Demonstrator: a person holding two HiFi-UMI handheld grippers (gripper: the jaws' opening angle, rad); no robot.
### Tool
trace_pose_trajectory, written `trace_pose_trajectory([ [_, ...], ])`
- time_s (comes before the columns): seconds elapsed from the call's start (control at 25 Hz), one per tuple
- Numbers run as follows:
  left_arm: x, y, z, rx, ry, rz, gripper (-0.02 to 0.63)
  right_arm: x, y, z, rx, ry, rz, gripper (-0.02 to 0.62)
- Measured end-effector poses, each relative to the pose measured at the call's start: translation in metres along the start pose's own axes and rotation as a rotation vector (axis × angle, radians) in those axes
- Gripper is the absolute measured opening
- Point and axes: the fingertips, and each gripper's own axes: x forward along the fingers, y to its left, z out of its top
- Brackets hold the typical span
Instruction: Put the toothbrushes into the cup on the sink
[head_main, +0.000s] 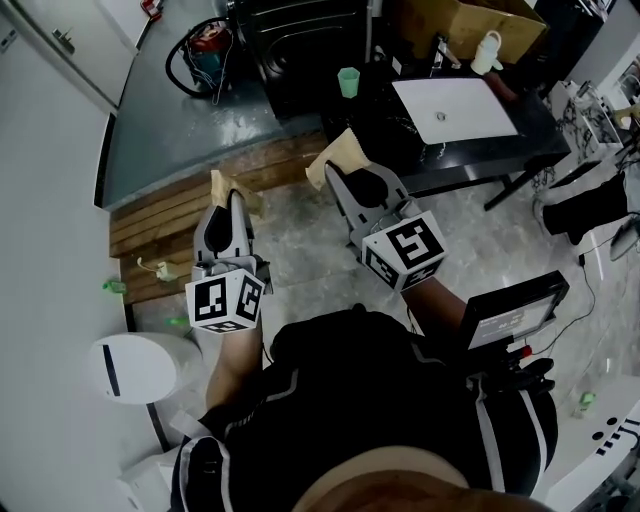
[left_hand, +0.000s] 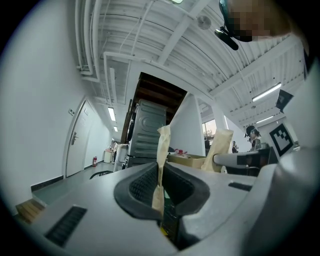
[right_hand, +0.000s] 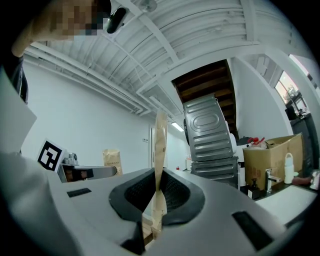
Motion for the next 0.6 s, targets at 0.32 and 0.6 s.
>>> trace_pose_trajectory([
  [0.32,0.032,-0.036,-0.007,0.019,0.032,-0.048,0.031,-0.013,-0.045,-0.002,0.016,-0.004,-0.038,0.041],
  [0.6,0.081,-0.047,-0.026,-0.017,0.038,-0.123,0.031,-0.003,-0.085,-0.009,-0.005,0.006,-0.101,0.041],
])
